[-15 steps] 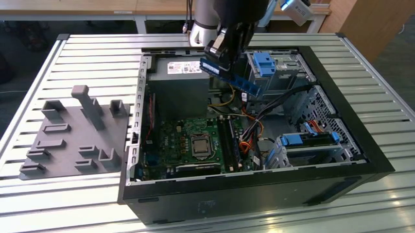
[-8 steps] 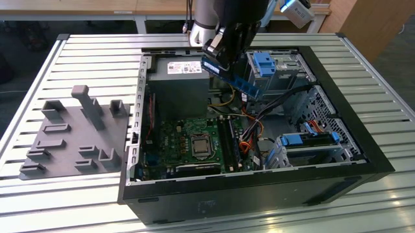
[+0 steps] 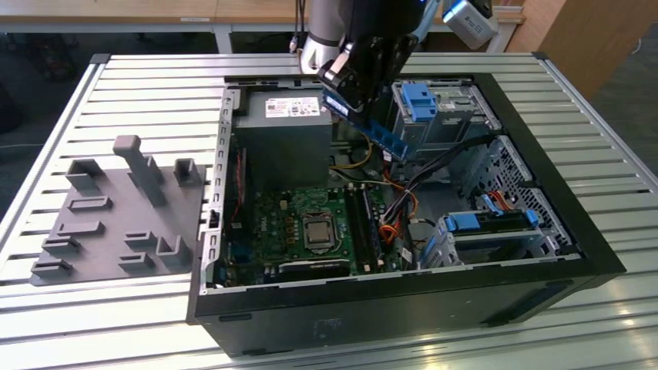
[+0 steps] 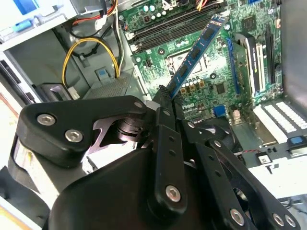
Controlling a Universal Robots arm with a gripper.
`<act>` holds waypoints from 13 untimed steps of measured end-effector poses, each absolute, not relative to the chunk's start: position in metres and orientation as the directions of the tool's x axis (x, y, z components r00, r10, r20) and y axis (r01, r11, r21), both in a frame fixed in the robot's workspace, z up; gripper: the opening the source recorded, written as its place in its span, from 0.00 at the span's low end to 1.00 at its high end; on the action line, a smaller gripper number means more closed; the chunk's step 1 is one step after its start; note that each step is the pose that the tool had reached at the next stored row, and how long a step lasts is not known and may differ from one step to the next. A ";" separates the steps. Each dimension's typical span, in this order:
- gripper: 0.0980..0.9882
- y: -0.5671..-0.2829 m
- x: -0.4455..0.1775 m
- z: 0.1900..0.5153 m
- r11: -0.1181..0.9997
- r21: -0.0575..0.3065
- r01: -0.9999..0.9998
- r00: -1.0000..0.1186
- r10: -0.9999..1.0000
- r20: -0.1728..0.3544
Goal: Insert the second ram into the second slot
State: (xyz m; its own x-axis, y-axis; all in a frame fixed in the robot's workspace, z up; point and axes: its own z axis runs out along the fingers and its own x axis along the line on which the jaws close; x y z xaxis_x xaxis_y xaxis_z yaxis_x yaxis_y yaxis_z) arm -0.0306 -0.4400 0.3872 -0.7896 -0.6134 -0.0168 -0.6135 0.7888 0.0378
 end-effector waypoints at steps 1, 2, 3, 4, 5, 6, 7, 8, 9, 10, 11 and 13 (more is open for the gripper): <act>0.04 -0.440 -0.031 0.387 0.793 0.038 -0.608 -0.794 -0.608 -0.017; 0.04 -0.440 -0.031 0.387 0.797 0.038 -0.603 -0.797 -0.603 -0.017; 0.04 -0.440 -0.031 0.387 0.800 0.038 -0.599 -0.801 -0.599 -0.017; 0.04 -0.440 -0.031 0.387 0.803 0.038 -0.594 -0.804 -0.594 -0.017; 0.04 -0.440 -0.031 0.387 0.806 0.038 -0.591 -0.807 -0.591 -0.017; 0.04 -0.440 -0.031 0.387 0.808 0.038 -0.589 -0.808 -0.588 -0.017; 0.04 -0.440 -0.031 0.387 0.808 0.038 -0.588 -0.809 -0.587 -0.017; 0.04 -0.440 -0.031 0.387 0.809 0.038 -0.587 -0.810 -0.587 -0.017; 0.04 -0.440 -0.031 0.386 0.809 0.038 -0.586 -0.810 -0.586 -0.016; 0.04 -0.440 -0.031 0.386 0.809 0.039 -0.586 -0.810 -0.586 -0.015; 0.04 -0.440 -0.031 0.386 0.809 0.039 -0.586 -0.810 -0.586 -0.015; 0.04 -0.440 -0.030 0.385 0.809 0.039 -0.586 -0.810 -0.586 -0.015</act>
State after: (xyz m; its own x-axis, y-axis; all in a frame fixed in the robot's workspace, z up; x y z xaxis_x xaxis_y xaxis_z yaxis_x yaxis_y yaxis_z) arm -0.0305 -0.4400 0.3854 -0.8102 -0.5859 -0.0149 -0.5860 0.8094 0.0391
